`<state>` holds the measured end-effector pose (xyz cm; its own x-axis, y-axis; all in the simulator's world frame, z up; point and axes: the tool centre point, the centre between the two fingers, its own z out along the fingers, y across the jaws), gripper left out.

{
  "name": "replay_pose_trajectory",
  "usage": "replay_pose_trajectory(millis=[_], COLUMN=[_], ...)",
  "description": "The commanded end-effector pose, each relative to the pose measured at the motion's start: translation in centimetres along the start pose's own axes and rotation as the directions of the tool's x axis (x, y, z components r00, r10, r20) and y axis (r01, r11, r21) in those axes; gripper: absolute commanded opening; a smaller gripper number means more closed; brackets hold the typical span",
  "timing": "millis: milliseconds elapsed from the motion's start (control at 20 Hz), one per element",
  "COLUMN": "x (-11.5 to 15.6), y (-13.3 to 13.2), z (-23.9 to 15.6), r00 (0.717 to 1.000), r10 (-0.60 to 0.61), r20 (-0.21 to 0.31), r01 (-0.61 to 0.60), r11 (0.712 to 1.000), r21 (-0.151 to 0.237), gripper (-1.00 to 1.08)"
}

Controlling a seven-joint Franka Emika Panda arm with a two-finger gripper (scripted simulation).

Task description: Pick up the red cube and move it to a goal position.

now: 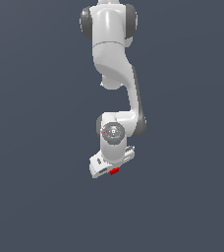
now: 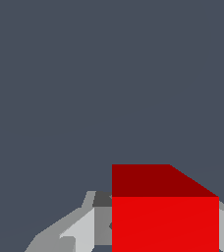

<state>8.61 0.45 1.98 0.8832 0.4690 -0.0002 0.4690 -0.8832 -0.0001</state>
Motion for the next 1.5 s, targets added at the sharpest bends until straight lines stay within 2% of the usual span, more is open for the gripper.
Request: replay_pose_trajectory(millis=[0, 400, 750, 1050, 1450], x=[0.0, -0.1, -0.9, -2.2, -4.5], y=[0.0, 0.1, 0.5, 1.2, 2.6], z=[0.0, -0.4, -3.2, -8.0, -17.0], r00=[1.000, 1.000, 1.000, 1.000, 1.000], r10=[0.000, 0.000, 0.000, 0.000, -0.001], r20=[0.000, 0.000, 0.000, 0.000, 0.000], r01=[0.000, 0.000, 0.000, 0.000, 0.001], r11=[1.000, 1.000, 1.000, 1.000, 1.000], r21=[0.000, 0.000, 0.000, 0.000, 0.000], gripper=[-1.00, -1.00, -1.00, -1.00, -1.00])
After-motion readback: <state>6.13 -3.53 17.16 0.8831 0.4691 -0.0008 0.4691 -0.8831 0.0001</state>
